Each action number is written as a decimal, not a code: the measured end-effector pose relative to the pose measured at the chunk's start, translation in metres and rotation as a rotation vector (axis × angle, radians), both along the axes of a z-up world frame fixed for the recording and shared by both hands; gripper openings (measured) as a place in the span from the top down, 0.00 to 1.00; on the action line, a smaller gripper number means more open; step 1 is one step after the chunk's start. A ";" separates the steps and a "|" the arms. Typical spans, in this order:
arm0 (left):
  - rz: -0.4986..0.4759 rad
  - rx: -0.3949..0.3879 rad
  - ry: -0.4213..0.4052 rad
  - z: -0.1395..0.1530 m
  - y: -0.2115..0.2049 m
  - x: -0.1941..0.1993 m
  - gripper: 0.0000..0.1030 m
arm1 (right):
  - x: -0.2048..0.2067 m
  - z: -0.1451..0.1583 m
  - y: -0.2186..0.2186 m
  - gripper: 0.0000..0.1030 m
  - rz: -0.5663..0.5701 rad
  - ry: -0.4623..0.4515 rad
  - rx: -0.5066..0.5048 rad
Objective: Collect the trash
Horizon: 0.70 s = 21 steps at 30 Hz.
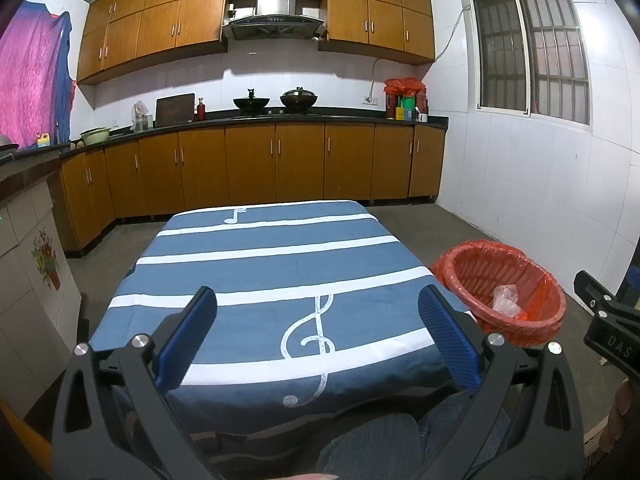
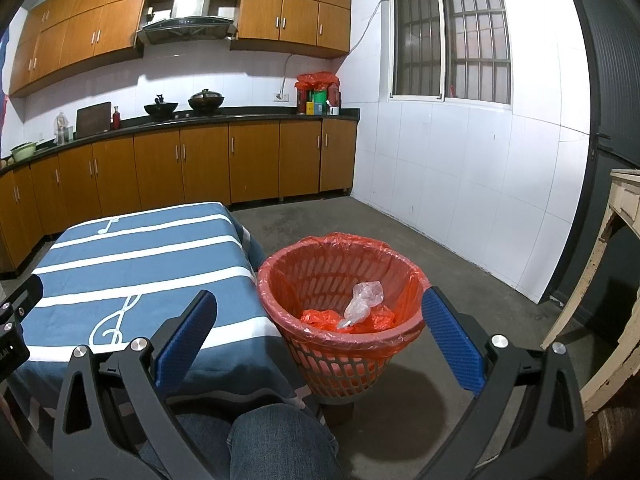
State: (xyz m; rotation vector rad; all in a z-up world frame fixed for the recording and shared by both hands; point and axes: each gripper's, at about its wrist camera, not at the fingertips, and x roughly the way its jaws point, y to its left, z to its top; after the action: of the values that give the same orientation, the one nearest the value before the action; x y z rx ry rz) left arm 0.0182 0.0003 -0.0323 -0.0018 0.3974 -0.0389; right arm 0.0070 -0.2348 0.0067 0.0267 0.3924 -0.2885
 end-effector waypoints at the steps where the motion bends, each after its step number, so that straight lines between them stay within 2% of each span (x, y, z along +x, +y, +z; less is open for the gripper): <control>1: 0.000 -0.001 0.001 0.000 0.000 0.000 0.04 | 0.000 0.000 0.000 0.02 0.000 0.000 0.000; 21: 0.001 0.000 0.013 -0.004 0.001 0.002 0.04 | -0.001 0.000 0.000 0.02 0.001 0.003 0.001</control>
State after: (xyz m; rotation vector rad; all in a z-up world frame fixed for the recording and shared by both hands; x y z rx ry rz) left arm 0.0202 0.0013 -0.0362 -0.0027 0.4105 -0.0378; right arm 0.0064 -0.2351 0.0072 0.0269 0.3951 -0.2876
